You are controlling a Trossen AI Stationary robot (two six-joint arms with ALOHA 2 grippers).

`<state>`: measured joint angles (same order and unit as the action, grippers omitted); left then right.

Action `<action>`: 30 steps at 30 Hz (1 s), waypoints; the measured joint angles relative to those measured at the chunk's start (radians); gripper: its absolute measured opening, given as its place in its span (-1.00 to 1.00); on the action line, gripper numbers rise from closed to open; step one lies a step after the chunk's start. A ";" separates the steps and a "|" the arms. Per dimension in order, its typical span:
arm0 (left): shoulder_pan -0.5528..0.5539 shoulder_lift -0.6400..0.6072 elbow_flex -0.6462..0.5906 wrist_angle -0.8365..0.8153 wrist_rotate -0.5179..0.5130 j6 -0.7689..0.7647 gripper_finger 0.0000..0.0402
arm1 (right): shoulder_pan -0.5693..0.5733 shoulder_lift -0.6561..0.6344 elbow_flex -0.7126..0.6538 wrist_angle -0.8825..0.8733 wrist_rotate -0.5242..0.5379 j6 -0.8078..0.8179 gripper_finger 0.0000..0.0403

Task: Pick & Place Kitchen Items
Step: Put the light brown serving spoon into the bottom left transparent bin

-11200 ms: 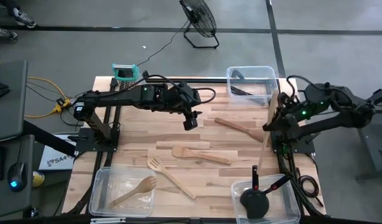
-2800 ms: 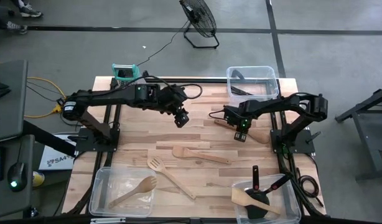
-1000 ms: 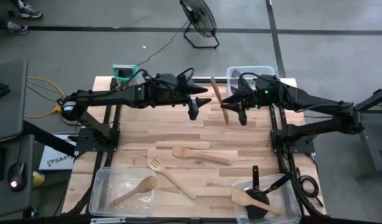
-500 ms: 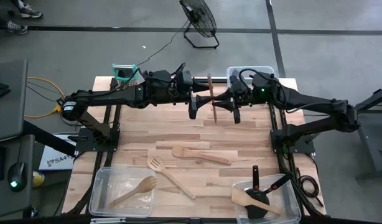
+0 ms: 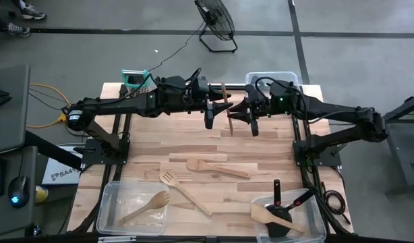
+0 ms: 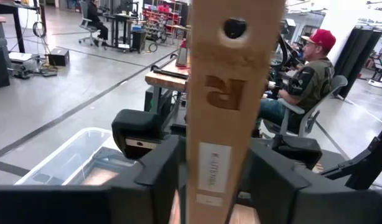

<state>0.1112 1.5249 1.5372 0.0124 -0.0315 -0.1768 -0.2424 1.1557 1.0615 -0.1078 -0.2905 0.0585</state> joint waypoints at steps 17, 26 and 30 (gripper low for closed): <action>0.000 0.001 0.000 -0.016 -0.001 0.035 -0.53 | 0.000 -0.001 0.001 -0.038 -0.003 -0.003 -0.66; 0.000 0.001 0.001 -0.016 -0.007 0.043 -0.53 | 0.000 -0.037 0.001 -0.120 -0.005 0.018 0.22; 0.000 0.000 0.001 -0.047 -0.036 0.042 -0.53 | 0.000 -0.067 0.001 -0.199 -0.005 0.044 0.37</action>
<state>0.1108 1.5249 1.5379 -0.0348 -0.0679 -0.1346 -0.2420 1.0886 1.0622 -0.3068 -0.2952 0.1027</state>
